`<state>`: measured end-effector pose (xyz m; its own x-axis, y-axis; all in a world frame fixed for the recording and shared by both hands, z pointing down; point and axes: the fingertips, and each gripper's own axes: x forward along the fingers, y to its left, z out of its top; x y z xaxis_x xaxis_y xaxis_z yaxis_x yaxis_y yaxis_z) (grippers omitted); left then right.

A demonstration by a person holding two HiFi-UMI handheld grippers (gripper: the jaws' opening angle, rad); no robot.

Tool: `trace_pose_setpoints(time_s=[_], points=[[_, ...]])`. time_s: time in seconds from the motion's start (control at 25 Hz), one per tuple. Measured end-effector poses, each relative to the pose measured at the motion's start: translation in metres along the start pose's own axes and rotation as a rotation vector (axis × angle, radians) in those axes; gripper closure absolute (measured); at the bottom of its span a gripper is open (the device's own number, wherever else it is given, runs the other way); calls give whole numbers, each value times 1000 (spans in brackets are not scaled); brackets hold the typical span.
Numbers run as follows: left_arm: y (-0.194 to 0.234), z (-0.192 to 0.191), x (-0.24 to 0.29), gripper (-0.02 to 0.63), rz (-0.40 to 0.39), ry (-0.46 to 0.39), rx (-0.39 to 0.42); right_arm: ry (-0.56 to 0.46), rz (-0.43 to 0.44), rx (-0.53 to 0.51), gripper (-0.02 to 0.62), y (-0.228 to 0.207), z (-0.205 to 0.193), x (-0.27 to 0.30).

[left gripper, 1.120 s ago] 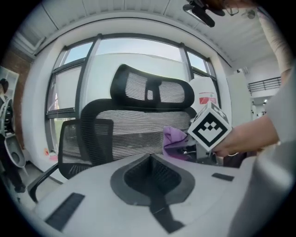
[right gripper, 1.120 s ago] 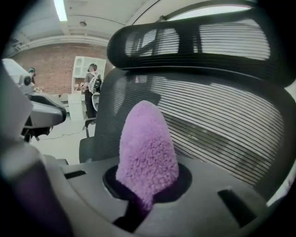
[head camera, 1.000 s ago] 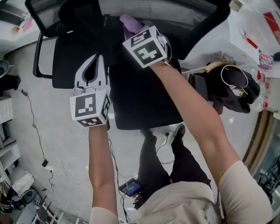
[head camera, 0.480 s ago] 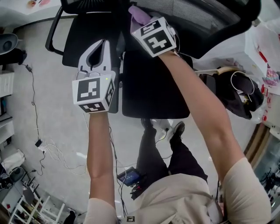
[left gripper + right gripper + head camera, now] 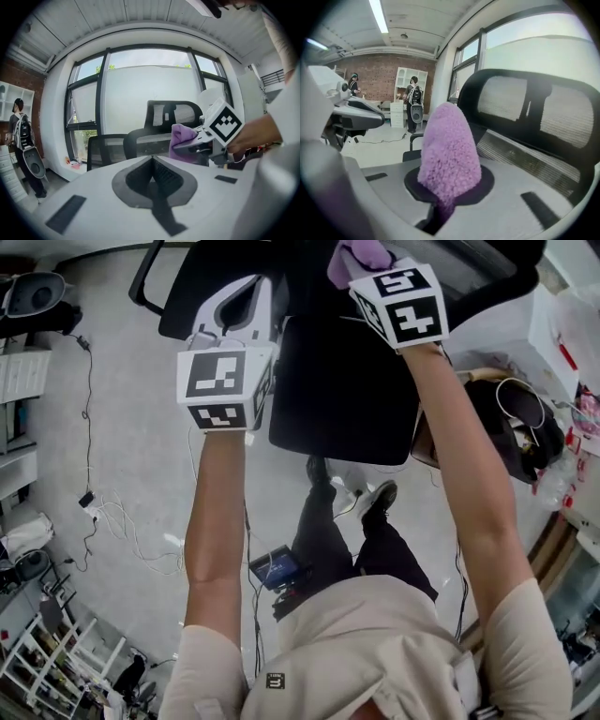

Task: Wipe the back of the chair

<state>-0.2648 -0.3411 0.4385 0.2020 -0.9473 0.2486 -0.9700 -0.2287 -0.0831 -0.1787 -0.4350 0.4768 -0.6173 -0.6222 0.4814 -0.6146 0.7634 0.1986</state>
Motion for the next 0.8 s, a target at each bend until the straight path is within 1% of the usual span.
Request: trace_pose_setpoints(time_s=[0.16,0.48,0.72,0.8], points=[[-14,37,-30,600,7,-25,15,-49,-14,-7,572,-1,27,-59],[-69,126,-92,600,-1,-97,75,-168,-38,-26,572,-11,80,-197],[-116,174,-141,600,-11,-159,110,-229,-35,-24,572,-10,94,-294],[-133,188,-157,600,-13,-173,110,-249,-29,-23,572,-8,96,-325]])
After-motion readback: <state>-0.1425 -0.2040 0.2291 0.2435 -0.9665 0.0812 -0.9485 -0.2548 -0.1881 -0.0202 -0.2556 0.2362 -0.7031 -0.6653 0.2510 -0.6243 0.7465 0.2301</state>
